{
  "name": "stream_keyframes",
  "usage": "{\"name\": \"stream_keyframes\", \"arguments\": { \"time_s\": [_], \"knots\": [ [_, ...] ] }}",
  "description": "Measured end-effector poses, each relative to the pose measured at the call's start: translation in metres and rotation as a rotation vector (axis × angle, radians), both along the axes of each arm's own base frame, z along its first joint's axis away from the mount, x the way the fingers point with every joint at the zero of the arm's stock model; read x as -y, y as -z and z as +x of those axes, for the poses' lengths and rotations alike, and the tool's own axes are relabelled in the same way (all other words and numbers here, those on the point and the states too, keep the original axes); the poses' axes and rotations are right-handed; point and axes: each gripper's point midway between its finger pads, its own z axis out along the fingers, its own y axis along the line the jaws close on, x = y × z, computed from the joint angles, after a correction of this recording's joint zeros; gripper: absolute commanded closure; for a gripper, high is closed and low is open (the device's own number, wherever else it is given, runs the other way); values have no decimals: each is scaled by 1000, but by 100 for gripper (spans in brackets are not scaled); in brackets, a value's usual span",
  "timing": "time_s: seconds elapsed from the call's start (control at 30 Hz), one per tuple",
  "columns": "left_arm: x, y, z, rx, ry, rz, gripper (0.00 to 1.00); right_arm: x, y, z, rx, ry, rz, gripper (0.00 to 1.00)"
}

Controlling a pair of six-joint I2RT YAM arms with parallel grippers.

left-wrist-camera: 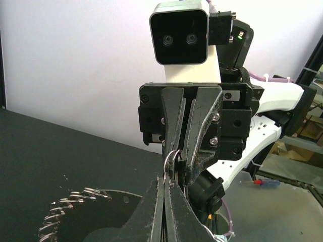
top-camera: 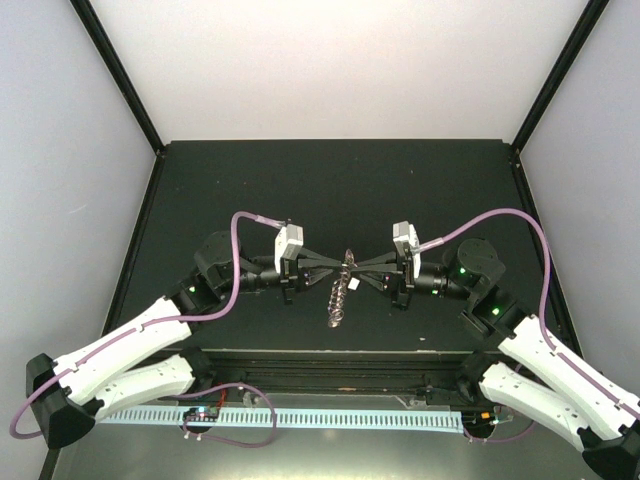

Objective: Remove the keys from the keyring

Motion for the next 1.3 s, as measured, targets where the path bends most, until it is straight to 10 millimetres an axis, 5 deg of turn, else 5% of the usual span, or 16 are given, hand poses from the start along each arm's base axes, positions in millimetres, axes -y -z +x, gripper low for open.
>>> {"name": "stream_keyframes", "arguments": {
  "time_s": [0.8, 1.3],
  "knots": [
    [-6, -20, -45, 110, 240, 20, 98, -3, -23, -35, -11, -213, -25, 99],
    [-14, -20, -43, 227, 194, 121, 99, -12, -24, -28, -149, -247, -70, 99]
  ]
}}
